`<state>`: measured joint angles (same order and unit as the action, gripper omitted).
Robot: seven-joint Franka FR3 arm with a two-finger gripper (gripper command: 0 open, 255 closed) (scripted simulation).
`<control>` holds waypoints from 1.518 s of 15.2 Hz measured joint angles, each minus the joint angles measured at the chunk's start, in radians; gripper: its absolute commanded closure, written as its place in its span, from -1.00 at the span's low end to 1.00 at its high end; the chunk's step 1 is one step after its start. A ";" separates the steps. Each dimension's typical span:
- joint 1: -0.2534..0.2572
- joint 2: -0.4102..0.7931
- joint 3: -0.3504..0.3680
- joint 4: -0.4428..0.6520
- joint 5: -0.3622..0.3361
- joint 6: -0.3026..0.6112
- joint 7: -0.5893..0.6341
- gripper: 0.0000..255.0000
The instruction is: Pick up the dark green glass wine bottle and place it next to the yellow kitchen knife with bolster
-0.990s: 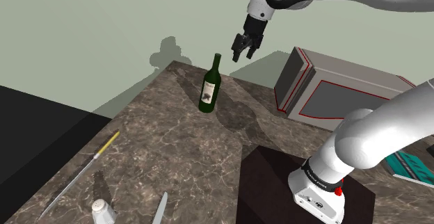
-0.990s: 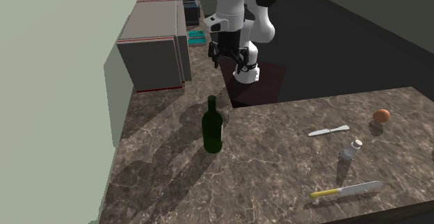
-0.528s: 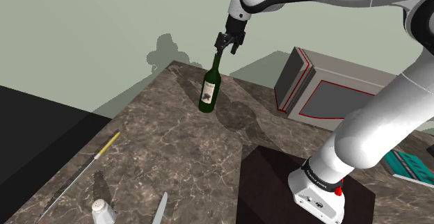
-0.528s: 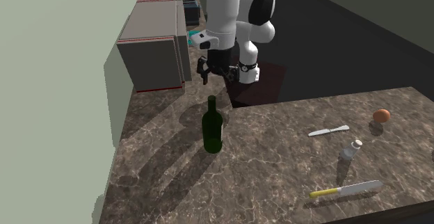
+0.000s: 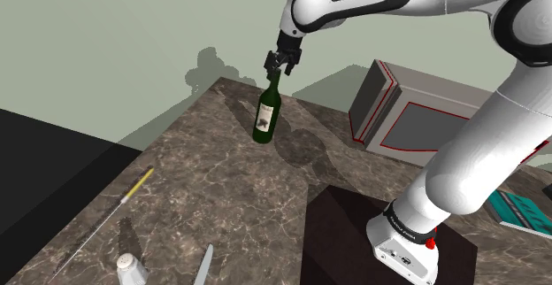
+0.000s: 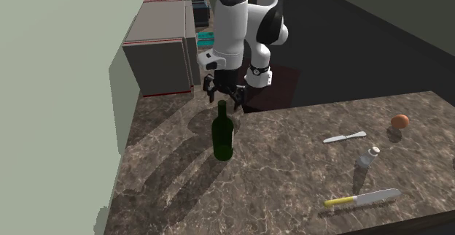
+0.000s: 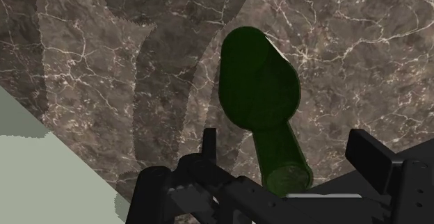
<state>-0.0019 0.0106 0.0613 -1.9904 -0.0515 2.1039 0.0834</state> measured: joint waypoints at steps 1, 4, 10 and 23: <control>0.000 0.004 0.000 -0.004 -0.001 0.008 0.000 -1.00; 0.000 0.008 0.000 -0.010 -0.001 0.019 0.002 -1.00; 0.000 0.009 0.000 -0.011 -0.001 0.020 0.001 1.00; 0.000 0.000 0.000 0.018 0.001 -0.018 -0.002 1.00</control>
<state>-0.0024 0.0102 0.0609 -1.9726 -0.0509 2.0861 0.0815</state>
